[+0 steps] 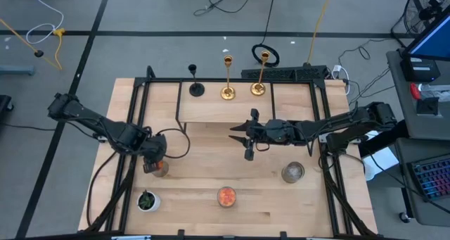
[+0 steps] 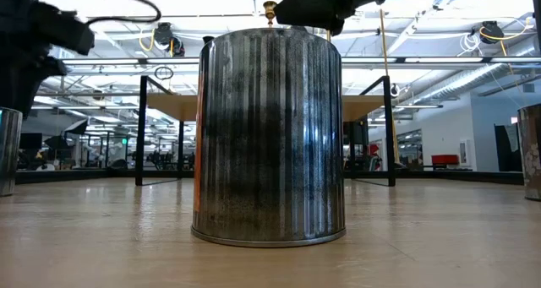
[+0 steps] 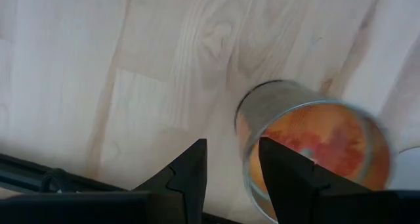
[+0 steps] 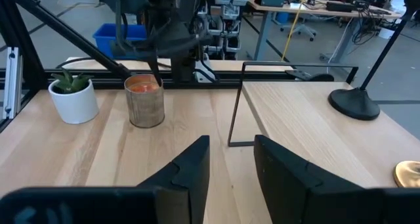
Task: Pick & Place candle stick holders
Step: Put the left orange scented candle on the shelf aligned with the black candle holder
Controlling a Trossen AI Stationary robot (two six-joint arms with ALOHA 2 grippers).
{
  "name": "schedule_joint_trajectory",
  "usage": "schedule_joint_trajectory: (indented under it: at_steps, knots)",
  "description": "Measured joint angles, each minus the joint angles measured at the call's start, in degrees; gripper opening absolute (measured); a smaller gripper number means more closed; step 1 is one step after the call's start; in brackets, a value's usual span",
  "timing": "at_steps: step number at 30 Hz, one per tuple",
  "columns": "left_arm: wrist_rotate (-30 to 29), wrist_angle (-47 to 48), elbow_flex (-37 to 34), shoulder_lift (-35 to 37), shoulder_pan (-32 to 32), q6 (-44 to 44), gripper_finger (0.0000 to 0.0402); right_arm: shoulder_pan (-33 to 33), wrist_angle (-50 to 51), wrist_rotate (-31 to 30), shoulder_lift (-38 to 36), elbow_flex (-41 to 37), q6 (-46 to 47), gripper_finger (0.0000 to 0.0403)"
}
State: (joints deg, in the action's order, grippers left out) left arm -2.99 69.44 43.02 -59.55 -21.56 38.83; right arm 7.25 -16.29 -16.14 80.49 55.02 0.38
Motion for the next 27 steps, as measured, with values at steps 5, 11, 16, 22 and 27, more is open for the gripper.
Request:
schedule_joint_trajectory:
  at_steps: [5, 11, 16, 22, 27]
  knots:
    - [3.03, -2.67, -3.92, -0.02, 0.0, -0.44, 0.0145, 0.0, -0.01, 0.04, 0.0, 0.0, 0.0, 0.0114]
    - [3.24, -3.33, -4.25, 0.04, 0.0, -2.21, 0.0125, 0.0, -0.17, 0.04, 0.0, 0.0, 0.01, 0.0114]
    - [4.65, -3.78, -4.28, 0.04, -0.02, -2.69, 0.0035, 0.0, -0.15, 0.04, 0.0, 0.0, 0.0, 0.0111]
    - [4.26, -6.09, -4.43, 0.0, 0.0, -2.08, 0.0014, 0.0, -0.15, 0.04, 0.0, 0.0, 0.0, 0.011]
    - [2.51, -9.06, -2.78, -0.12, 0.01, -2.3, 0.0007, 0.0, -0.15, 0.04, 0.0, 0.0, 0.0, 0.011]
